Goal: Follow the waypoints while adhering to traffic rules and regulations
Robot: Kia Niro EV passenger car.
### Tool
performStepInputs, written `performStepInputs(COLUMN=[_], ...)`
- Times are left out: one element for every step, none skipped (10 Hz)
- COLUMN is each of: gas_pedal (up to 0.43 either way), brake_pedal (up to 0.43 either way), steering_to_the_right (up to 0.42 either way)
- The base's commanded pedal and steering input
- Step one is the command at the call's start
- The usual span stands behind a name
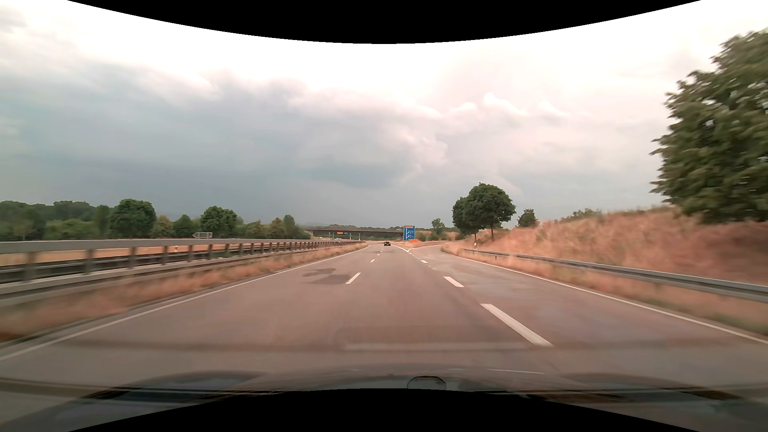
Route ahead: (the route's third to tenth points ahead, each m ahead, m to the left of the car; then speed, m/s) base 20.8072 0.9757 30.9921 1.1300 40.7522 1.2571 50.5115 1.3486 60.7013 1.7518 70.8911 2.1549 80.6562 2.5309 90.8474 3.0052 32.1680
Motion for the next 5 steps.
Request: performStepInputs(gas_pedal=[0.197,0.197,0.209,0.209,0.209], brake_pedal=[0.000,0.000,0.000,0.000,0.000], steering_to_the_right=[-0.002,-0.002,-0.001,-0.002,-0.003])
